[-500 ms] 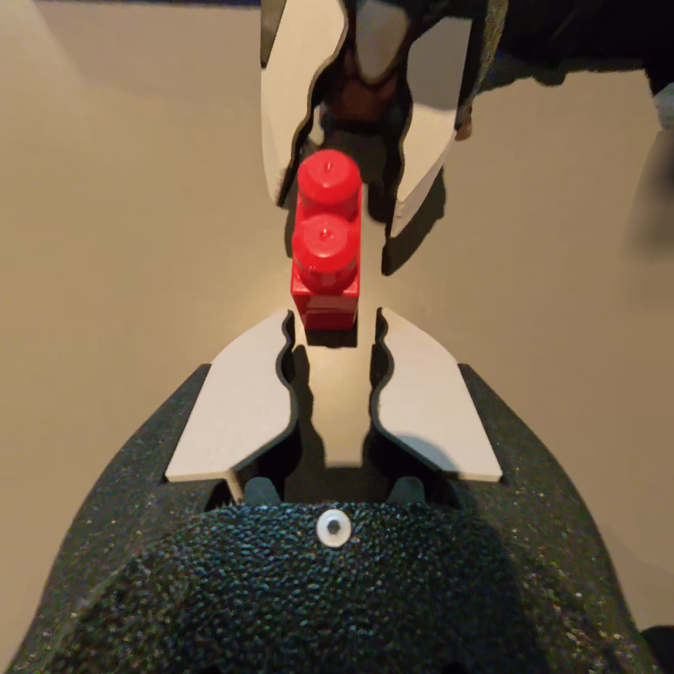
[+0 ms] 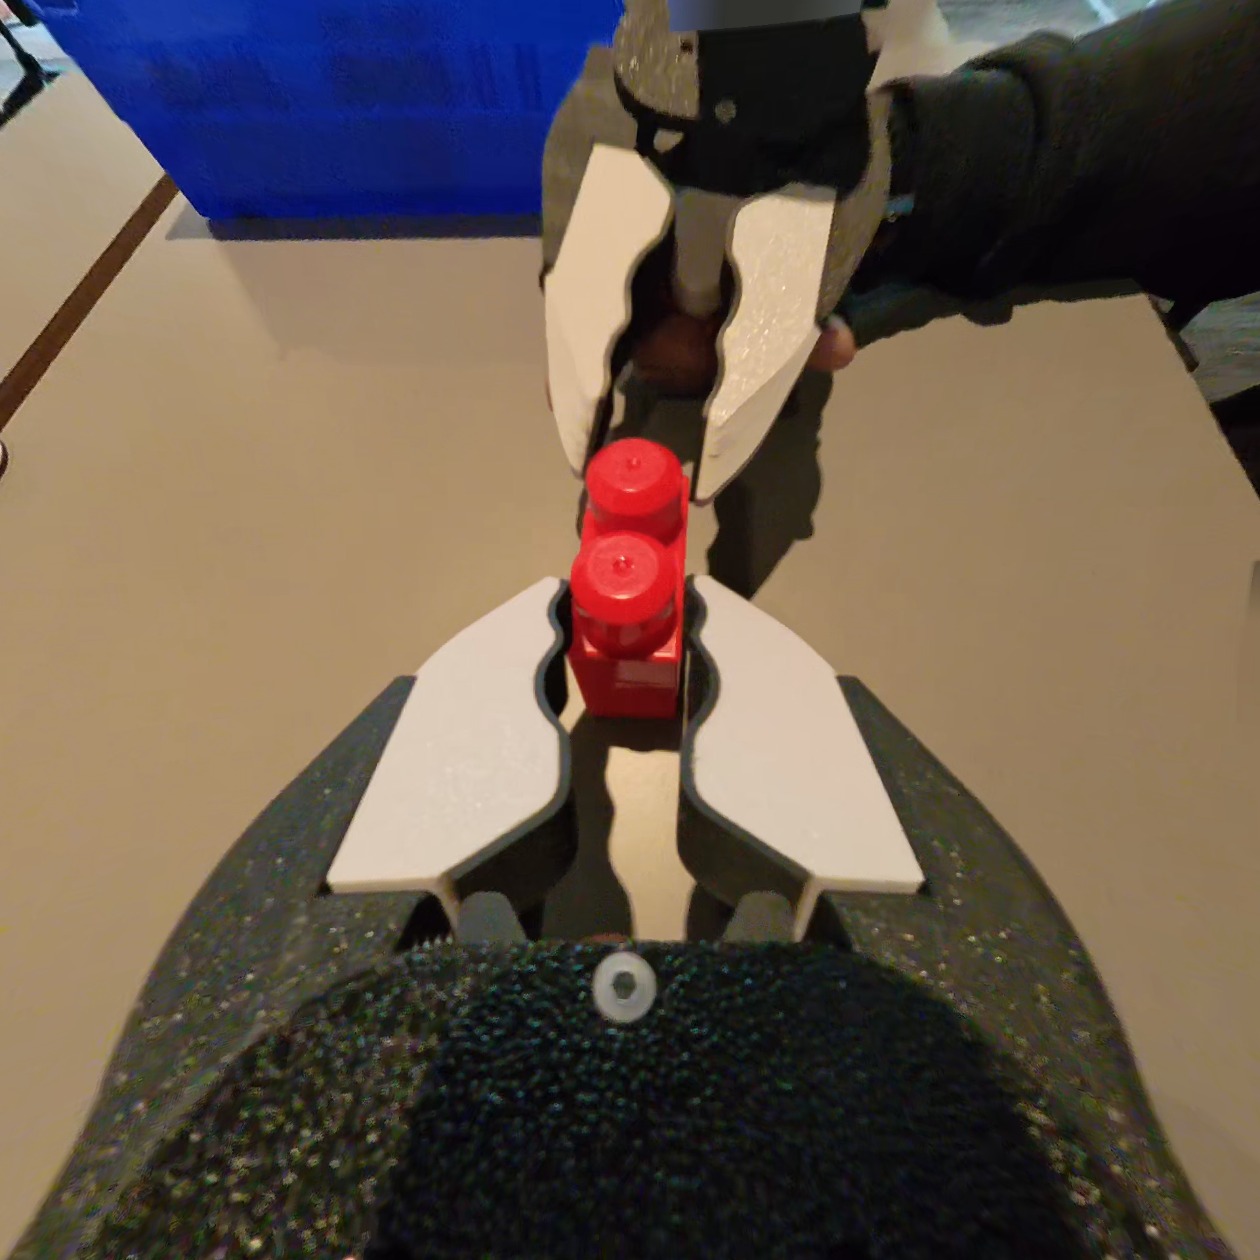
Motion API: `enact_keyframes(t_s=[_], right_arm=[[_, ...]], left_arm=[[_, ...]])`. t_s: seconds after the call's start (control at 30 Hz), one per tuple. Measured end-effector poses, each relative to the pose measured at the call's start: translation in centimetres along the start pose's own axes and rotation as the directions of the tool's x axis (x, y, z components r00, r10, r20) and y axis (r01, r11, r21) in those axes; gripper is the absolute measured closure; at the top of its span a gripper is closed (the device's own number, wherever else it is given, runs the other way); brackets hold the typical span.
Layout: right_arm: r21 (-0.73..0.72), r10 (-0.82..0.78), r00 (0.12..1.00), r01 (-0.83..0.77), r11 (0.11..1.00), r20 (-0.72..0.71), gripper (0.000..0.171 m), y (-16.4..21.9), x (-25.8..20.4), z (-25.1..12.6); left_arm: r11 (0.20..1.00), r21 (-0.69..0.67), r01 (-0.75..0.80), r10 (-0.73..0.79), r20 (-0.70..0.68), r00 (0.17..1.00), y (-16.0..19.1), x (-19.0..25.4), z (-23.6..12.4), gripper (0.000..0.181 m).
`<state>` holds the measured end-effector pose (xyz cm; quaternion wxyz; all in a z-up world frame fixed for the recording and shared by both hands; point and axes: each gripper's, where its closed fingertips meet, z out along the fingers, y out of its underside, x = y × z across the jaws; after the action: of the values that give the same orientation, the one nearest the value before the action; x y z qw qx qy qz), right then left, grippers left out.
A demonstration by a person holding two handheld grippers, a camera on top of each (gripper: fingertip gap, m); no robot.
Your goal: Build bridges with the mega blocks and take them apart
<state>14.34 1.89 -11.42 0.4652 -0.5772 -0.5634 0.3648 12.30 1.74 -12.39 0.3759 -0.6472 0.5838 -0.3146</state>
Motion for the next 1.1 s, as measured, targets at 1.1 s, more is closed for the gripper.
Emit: enact_keyframes(t_s=[1.1], right_arm=[[-0.052, 0.107, 0.993, -0.105, 0.993, 0.04, 0.144, 0.67, -0.04, 0.37]], left_arm=[[0.987, 0.08, 0.142, -0.137, -0.065, 0.988, -0.01, 0.08, 0.06, 0.153]])
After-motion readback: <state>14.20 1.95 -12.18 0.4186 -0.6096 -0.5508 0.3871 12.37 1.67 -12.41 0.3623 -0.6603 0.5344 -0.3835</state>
